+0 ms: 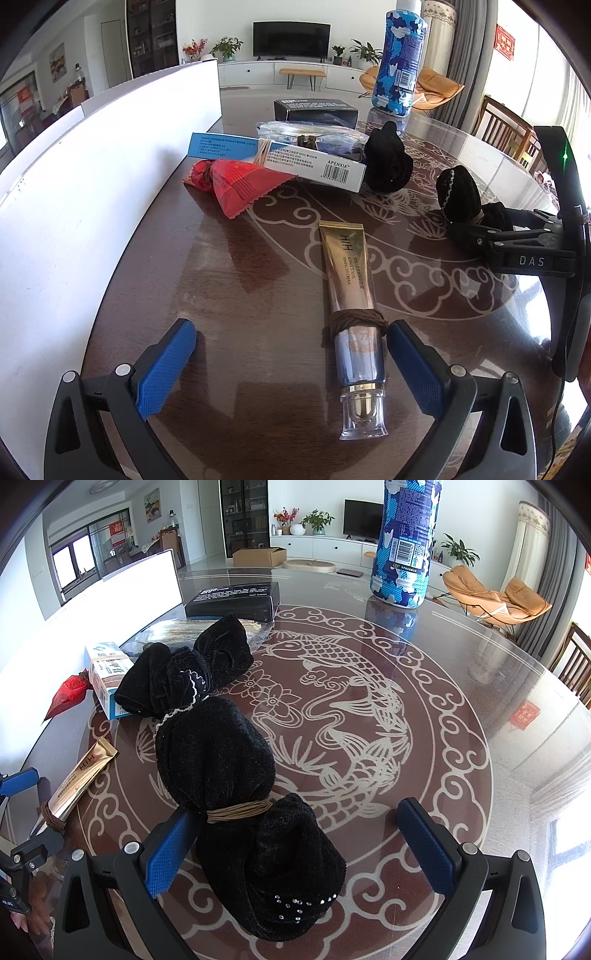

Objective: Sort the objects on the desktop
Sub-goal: 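Hold the gold tube in left gripper while right gripper holds the scrunchie, then carry the gold tube in left gripper while right carries scrunchie toward white box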

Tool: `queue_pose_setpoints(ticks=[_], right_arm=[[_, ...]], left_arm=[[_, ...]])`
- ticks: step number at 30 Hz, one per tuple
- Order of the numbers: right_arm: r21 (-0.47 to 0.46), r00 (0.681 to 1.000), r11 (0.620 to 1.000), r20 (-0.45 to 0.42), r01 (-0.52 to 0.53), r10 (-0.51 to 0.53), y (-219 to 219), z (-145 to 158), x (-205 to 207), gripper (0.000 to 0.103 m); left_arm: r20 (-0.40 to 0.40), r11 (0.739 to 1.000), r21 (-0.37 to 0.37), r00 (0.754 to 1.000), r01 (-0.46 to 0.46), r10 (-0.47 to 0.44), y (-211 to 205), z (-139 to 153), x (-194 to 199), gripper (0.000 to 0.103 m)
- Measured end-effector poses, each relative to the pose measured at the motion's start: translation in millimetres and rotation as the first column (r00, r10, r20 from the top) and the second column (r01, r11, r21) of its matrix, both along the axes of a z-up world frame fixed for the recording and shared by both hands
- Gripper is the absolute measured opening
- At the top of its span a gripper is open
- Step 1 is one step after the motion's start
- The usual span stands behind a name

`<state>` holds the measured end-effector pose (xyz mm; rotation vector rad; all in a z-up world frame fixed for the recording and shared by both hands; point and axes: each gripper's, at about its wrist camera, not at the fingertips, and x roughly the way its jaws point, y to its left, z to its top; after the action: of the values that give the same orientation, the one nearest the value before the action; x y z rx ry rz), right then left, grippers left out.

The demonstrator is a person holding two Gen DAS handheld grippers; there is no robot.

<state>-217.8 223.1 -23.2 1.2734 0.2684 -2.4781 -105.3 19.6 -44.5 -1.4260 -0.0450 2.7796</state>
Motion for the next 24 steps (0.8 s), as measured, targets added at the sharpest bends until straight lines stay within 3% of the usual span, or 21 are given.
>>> queue_pose_setpoints(ticks=[3,9,10,12,14,15,18,22,23,24], right_arm=[[0.000,1.000,1.000,0.000,0.000,0.000,0,0,0,0.103],[0.000,1.000,1.000,0.000,0.000,0.000,0,0,0,0.103],[0.000,1.000,1.000,0.000,0.000,0.000,0,0,0,0.103],[-0.001,1.000,1.000,0.000,0.000,0.000,0,0,0,0.103],[0.001,1.000,1.000,0.012,-0.015,0.015,-2,1,-2,0.103],[0.002,0.999,0.999,0.026,-0.039,0.039,-4,1,-3,0.103],[0.029,0.969,0.971,0.081,-0.236,0.233,-16,3,-3,0.103],[0.048,0.958,0.965,0.142,-0.259,0.250,-22,3,-2,0.101],[0.034,0.958,0.966,0.142,-0.258,0.251,-22,5,-1,0.095],[0.041,0.963,0.969,0.123,-0.245,0.239,-22,8,0,0.073]], left_arm=[[0.014,0.997,-0.035,0.998,0.063,-0.063,13,-1,-5,0.103],[0.031,0.983,-0.036,0.983,0.183,-0.182,41,0,-11,0.103],[0.019,0.982,-0.035,0.983,0.185,-0.184,43,1,-9,0.099],[-0.020,0.982,-0.033,0.983,0.183,-0.184,43,5,-4,0.076],[-0.026,0.984,-0.027,0.984,0.174,-0.174,38,9,-1,0.041],[-0.022,0.986,-0.014,0.986,0.165,-0.165,32,10,1,0.034],[-0.030,0.985,0.089,0.989,0.145,-0.143,15,12,8,0.029],[-0.030,0.985,0.109,0.991,0.136,-0.133,14,12,17,0.029],[-0.029,0.985,0.097,0.990,0.140,-0.138,16,12,18,0.029],[-0.027,0.986,0.089,0.990,0.142,-0.141,18,12,18,0.029]])
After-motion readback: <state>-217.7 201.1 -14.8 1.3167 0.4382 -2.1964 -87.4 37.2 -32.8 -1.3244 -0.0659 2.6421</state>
